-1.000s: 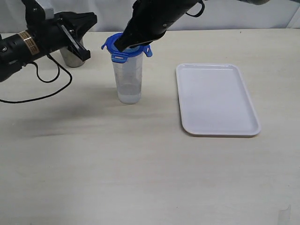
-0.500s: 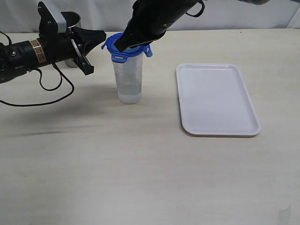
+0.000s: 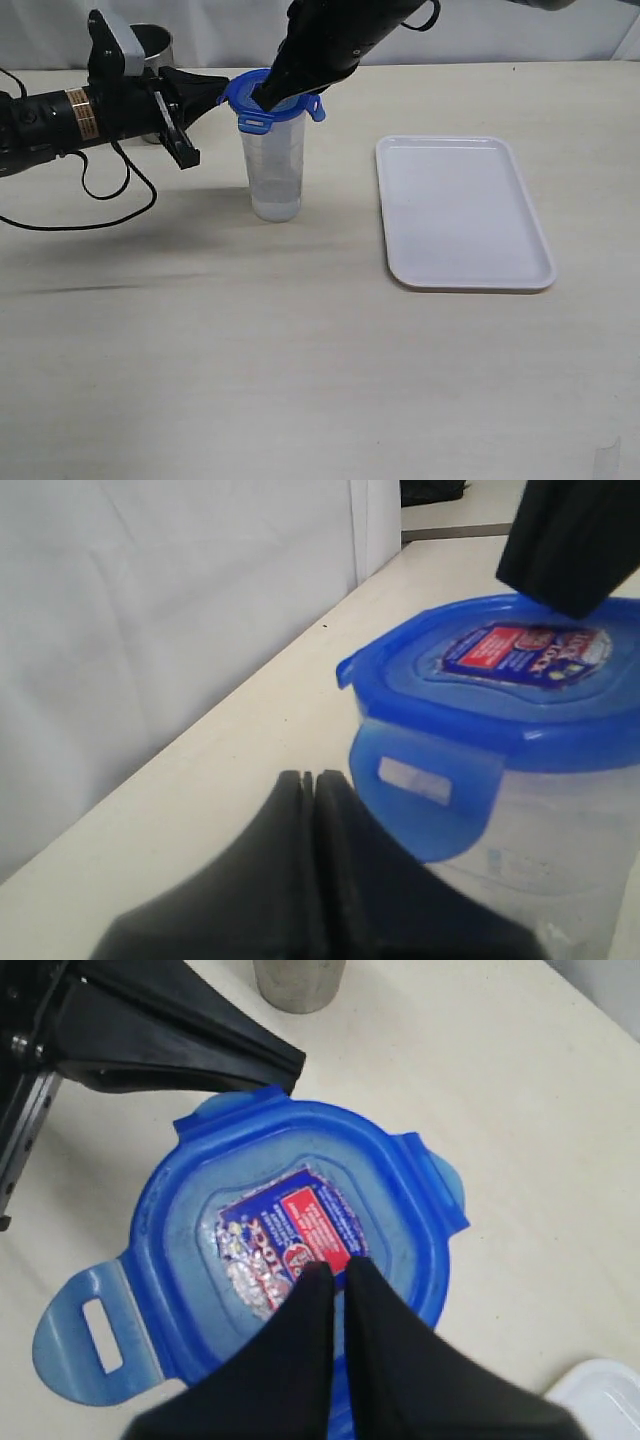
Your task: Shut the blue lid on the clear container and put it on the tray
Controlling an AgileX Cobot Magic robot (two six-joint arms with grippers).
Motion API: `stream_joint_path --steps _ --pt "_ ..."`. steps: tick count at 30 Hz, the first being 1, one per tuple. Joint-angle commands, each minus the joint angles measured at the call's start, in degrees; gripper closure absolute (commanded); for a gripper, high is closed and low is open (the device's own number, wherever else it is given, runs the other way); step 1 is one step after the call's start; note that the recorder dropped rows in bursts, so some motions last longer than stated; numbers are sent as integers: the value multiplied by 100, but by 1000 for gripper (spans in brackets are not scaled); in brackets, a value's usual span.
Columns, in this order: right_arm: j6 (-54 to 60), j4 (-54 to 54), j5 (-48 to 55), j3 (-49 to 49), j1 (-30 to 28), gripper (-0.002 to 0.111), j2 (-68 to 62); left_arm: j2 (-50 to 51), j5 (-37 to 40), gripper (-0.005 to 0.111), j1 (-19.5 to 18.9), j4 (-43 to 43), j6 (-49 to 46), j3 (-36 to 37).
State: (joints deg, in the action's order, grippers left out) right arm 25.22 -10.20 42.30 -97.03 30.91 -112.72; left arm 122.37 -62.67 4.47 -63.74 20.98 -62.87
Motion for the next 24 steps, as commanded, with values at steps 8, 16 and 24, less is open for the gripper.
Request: stream_joint_path --steps 8,16,24 --pt "-99 236 -192 -24 -24 104 -177 1 -413 107 -183 -304 431 -35" --pt "-124 369 -106 -24 -24 104 -164 1 -449 107 -183 -291 429 -35" --pt "-207 537 85 -24 -24 104 -164 1 -450 107 -183 -195 429 -35"
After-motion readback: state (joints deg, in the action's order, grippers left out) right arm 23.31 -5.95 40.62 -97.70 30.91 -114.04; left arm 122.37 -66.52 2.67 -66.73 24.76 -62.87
